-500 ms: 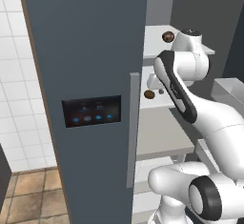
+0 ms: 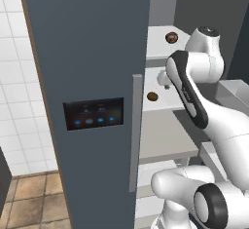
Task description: Place the cold items (potato and kiwi) from the fridge in one tupperware on the dining counter. Place the warm items (kebab skewer and hot dog) in the stove area in another tupperware.
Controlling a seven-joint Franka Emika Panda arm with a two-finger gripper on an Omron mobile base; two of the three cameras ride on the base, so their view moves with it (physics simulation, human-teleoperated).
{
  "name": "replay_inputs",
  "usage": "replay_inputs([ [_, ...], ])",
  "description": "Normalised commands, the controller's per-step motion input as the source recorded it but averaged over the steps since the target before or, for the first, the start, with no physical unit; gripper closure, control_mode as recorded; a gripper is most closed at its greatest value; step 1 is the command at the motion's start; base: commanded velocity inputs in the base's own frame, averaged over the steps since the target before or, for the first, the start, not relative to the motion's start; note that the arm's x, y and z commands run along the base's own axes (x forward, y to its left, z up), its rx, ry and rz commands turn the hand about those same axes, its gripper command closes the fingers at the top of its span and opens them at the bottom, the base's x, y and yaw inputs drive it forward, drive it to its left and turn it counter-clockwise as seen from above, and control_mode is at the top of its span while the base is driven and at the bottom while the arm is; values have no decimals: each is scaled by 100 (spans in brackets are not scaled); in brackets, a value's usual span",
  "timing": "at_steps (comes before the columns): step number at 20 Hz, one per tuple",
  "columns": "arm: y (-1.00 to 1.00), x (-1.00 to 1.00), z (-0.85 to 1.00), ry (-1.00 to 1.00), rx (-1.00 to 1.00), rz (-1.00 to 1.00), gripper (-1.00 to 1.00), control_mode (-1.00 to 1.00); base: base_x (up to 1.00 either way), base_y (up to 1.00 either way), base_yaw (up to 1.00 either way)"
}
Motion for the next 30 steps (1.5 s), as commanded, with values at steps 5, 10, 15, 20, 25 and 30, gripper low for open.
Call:
replay_inputs([
  [5, -30, 17, 63, -3, -3, -10, -100, -100, 0, 0, 0],
  [10, -31, 28, 73, -7, 4, -16, -100, -100, 0, 0, 0],
  [15, -6, 41, 46, -22, 5, -13, -100, -100, 0, 0, 0],
  [20, 0, 55, 0, -22, 1, -8, -100, -100, 0, 0, 0],
  [25, -15, 52, 2, -15, 0, -7, -100, -100, 0, 0, 0],
  [30, -50, 39, 0, 0, 1, -2, -100, -100, 0, 0, 0],
])
